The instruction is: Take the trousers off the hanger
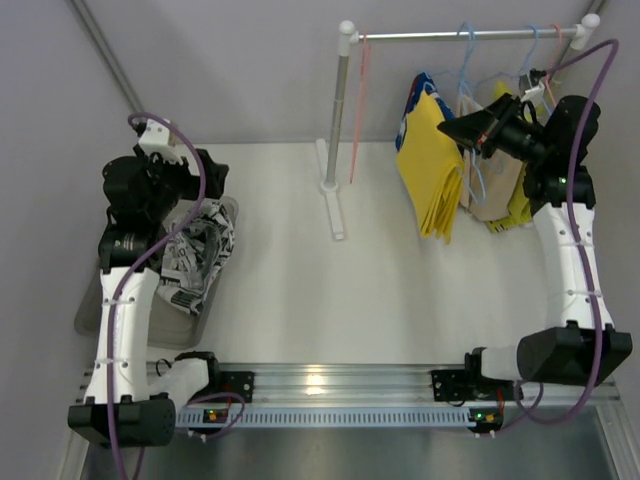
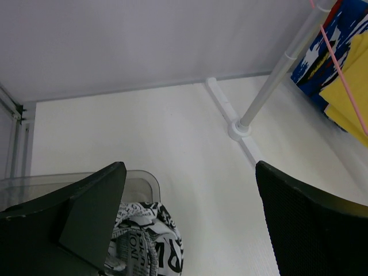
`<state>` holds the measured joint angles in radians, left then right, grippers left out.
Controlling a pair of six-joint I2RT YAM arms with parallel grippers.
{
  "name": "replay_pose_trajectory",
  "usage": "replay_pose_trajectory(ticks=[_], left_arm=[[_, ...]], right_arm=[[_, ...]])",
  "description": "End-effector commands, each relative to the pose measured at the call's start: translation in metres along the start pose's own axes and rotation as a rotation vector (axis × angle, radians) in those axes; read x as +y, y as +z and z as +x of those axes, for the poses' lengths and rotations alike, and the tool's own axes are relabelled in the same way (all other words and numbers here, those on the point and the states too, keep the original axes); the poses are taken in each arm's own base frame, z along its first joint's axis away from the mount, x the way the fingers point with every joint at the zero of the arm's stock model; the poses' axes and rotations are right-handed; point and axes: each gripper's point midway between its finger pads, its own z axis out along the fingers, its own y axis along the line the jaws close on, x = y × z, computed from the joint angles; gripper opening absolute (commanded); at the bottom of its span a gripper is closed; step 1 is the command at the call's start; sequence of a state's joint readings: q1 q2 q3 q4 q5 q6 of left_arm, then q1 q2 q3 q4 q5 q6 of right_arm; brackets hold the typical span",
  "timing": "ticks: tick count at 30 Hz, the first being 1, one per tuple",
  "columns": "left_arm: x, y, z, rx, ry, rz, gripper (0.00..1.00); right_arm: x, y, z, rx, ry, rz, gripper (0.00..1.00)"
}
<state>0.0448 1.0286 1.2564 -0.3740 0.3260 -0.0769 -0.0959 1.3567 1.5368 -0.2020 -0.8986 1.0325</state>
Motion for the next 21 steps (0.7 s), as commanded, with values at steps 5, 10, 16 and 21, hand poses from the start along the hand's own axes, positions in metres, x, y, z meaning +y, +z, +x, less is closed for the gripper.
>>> replay_pose_trajectory(ticks=[5, 10, 16, 21], left_arm=[[-0.030, 0.012, -0.069, -0.206, 0.186, 0.065, 0.99], [-0.098, 0.017, -0.072, -0.274, 0.320, 0.129, 0.99], [-0.185, 0.011, -0.068, -0.388, 0.342, 0.202, 0.99], [-0.284, -0.021, -0.049, -0.471, 0.287, 0.377, 0.99]], right_arm=[[0.112, -0.060, 0.012, -0.160, -0.348, -0.226, 0.00], [0.120, -0.074, 0.018, -0.228, -0.287, -0.226, 0.00], [0.134, -0.087, 0.016, -0.326, -0.230, -0.242, 0.00], [0.138, -0.090, 0.016, -0.353, -0.202, -0.248, 0.00]])
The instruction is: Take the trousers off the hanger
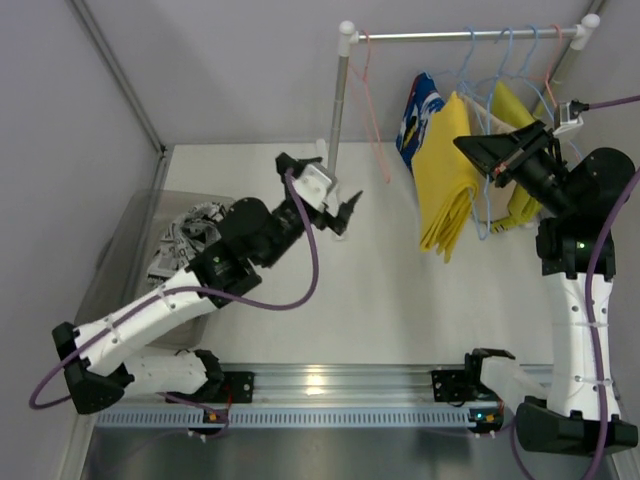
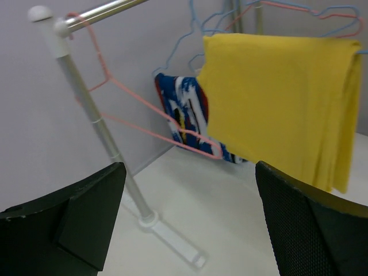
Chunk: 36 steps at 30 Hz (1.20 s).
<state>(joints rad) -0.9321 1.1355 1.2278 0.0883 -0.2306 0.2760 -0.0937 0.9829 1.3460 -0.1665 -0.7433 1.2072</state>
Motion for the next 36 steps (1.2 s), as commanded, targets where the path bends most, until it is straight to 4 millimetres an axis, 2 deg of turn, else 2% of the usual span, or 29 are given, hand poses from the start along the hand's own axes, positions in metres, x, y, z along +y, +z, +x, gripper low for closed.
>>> replay_pose_trajectory(ticks=[1, 2, 3, 4, 8, 9, 12, 15, 17, 18, 19, 20, 21, 24, 27, 36], left_arm=[[-0.039, 0.006, -0.026, -0.138, -0.017, -0.030, 0.99], [-0.066, 0.006, -0.027, -0.171, -0.045, 0.016, 0.99], [-0.072, 0.003, -0.032, -0.199, -0.063, 0.024, 0.99], [-0.087, 0.008, -0.023, -0.188, -0.079, 0.043, 0.99], [-0.133, 0.012, -0.022, -0.212, -0.148, 0.105, 0.99], [-0.142, 0.017, -0.017, -0.202, -0.155, 0.111, 0.99], [-0.155, 0.024, -0.026, -0.208, -0.233, 0.107, 0.95], [-0.173, 0.037, -0.024, -0.218, -0.255, 0.114, 0.93], [-0.172, 0.044, -0.029, -0.233, -0.256, 0.080, 0.92], [-0.175, 0.051, -0.025, -0.229, -0.234, 0.068, 0.91], [-0.174, 0.054, -0.034, -0.249, -0.243, 0.059, 0.91], [-0.174, 0.057, -0.036, -0.254, -0.241, 0.054, 0.89], [-0.177, 0.061, -0.033, -0.256, -0.242, 0.046, 0.86], [-0.177, 0.066, -0.043, -0.298, -0.267, 0.030, 0.79], [-0.186, 0.074, -0.035, -0.303, -0.269, 0.032, 0.74], [-0.184, 0.101, -0.023, -0.319, -0.227, -0.024, 0.69]], right_arm=[[0.068, -0.016, -0.020, -0.151, -0.196, -0.200, 0.00], [0.068, -0.017, -0.020, -0.150, -0.189, -0.200, 0.00], [0.068, -0.017, -0.020, -0.153, -0.187, -0.198, 0.00], [0.067, -0.017, -0.020, -0.160, -0.183, -0.188, 0.00], [0.064, -0.020, -0.017, -0.157, -0.171, -0.171, 0.00], [0.064, -0.020, -0.016, -0.155, -0.167, -0.169, 0.00], [0.065, -0.023, -0.014, -0.157, -0.178, -0.168, 0.00], [0.062, -0.026, -0.011, -0.156, -0.162, -0.147, 0.00], [0.064, -0.028, -0.011, -0.164, -0.163, -0.147, 0.00], [0.065, -0.029, -0.011, -0.165, -0.165, -0.150, 0.00], [0.067, -0.030, -0.010, -0.163, -0.169, -0.153, 0.00], [0.068, -0.031, -0.009, -0.161, -0.169, -0.156, 0.00], [0.071, -0.031, -0.010, -0.161, -0.180, -0.159, 0.00], [0.076, -0.034, -0.009, -0.163, -0.193, -0.167, 0.00], [0.076, -0.033, -0.010, -0.163, -0.197, -0.165, 0.00], [0.083, -0.035, -0.008, -0.156, -0.213, -0.184, 0.00]])
